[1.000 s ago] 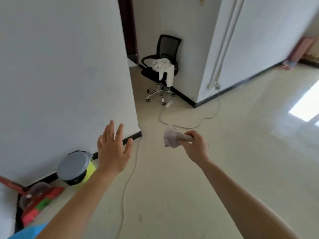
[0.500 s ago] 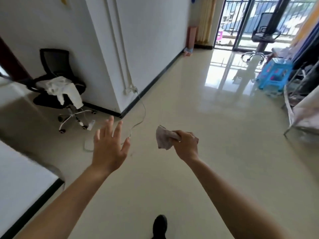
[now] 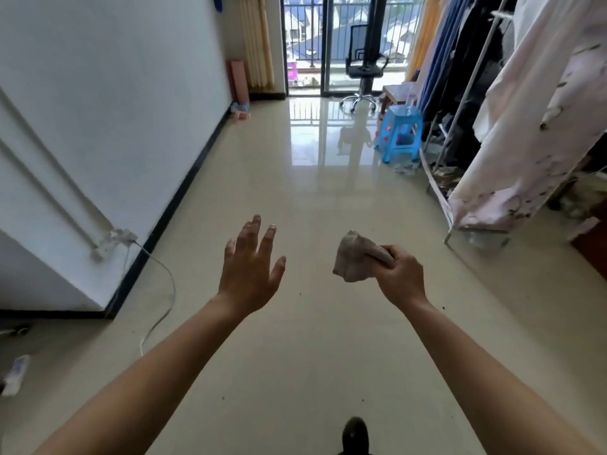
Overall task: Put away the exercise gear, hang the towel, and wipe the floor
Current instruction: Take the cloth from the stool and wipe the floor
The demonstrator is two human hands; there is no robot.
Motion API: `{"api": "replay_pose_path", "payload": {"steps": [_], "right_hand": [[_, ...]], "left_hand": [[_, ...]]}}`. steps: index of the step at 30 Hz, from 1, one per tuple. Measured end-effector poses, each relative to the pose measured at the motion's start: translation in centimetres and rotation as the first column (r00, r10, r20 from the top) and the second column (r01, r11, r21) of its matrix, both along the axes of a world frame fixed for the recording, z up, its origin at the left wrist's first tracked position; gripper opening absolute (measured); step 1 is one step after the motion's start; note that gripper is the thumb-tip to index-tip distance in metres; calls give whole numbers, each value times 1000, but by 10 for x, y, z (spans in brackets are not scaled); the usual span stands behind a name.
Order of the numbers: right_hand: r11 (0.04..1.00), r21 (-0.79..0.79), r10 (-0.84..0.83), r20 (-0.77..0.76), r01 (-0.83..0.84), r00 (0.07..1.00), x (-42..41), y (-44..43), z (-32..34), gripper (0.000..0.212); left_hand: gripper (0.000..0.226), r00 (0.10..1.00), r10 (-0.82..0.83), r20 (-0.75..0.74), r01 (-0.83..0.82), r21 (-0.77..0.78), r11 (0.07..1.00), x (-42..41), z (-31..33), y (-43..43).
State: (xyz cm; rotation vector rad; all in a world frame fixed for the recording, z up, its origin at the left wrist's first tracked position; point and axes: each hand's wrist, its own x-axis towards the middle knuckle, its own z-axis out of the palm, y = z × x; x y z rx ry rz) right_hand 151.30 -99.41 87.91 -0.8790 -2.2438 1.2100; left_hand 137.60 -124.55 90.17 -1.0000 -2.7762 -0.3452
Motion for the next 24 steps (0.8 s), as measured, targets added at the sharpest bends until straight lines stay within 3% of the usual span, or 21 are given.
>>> {"api": "replay_pose_path", "payload": {"steps": [4,7,11,16,24], "right_hand": [[999,-5,-52,32,52,998,-80,102,-38,17],[996,79,-49,76,43,996,-150,176,-54,29],[985,172,-42,158,15,986,-247,260,-35,21],[983,-62,176,98,-170,980,-360,325,-10,18],[943,-156,302,33,-293,953,-564,438,-56,16]], "left_hand": [[66,999,-29,39,33,-111,993,-87,-37,104],[67,995,41,95,-28,-129,991,-148,-52,177],[66,991,99,95,-87,-128,988,-231,-33,262],[68,985,165,55,-159,-101,982,-326,-17,320],[74,964,241,116,-233,-81,969,-515,-66,439]]}}
